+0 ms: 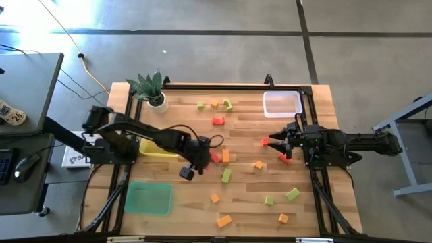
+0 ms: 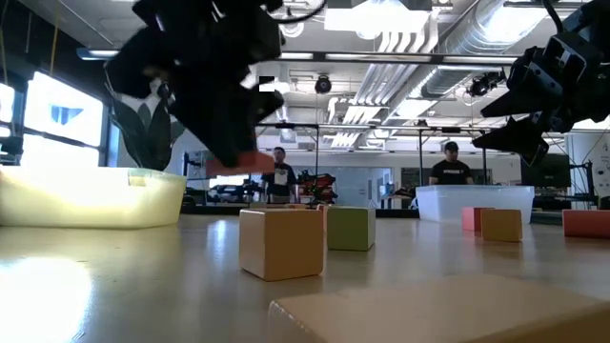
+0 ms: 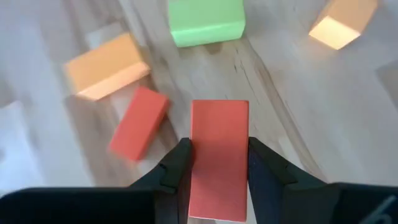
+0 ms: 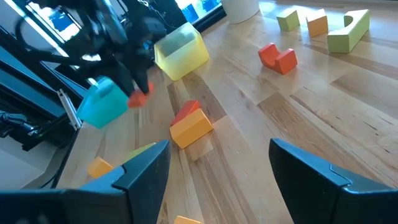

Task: Sort & place blocks by color
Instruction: Put the orange block into the yellow bin

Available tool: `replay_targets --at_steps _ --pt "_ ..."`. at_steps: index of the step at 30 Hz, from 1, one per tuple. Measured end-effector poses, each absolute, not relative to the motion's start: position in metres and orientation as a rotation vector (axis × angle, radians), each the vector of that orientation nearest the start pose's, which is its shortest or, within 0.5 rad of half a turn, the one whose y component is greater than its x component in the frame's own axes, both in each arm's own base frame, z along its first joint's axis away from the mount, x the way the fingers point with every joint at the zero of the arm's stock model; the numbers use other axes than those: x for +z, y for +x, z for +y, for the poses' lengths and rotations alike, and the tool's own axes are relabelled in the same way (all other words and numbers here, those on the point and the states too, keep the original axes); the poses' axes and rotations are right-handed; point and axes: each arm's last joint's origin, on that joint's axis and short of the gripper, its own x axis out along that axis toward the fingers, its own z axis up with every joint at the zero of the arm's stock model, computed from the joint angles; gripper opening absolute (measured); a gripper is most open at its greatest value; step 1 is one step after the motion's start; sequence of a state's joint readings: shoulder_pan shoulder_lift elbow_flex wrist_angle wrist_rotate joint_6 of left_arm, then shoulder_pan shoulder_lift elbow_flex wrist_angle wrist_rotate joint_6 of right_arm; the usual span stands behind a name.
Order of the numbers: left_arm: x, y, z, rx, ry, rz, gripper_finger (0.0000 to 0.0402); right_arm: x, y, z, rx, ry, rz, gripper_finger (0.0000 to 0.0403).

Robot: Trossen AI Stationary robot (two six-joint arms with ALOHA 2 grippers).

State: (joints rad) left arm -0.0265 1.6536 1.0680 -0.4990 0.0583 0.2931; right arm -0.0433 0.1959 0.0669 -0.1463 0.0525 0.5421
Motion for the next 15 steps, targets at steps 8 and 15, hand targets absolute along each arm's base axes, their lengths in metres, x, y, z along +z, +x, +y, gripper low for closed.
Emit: replay_targets --at_steps 8,15 --pt "0.244 0.284 -0.004 -0.036 0.247 1.082 0.0092 0.156 0.105 -0.006 -0.169 0.537 0.248 0.0259" --pt "0.266 0.24 0.011 0.168 0.202 1.193 0.0093 0.155 0.106 -0.006 -0.173 0.537 0.261 0.0259"
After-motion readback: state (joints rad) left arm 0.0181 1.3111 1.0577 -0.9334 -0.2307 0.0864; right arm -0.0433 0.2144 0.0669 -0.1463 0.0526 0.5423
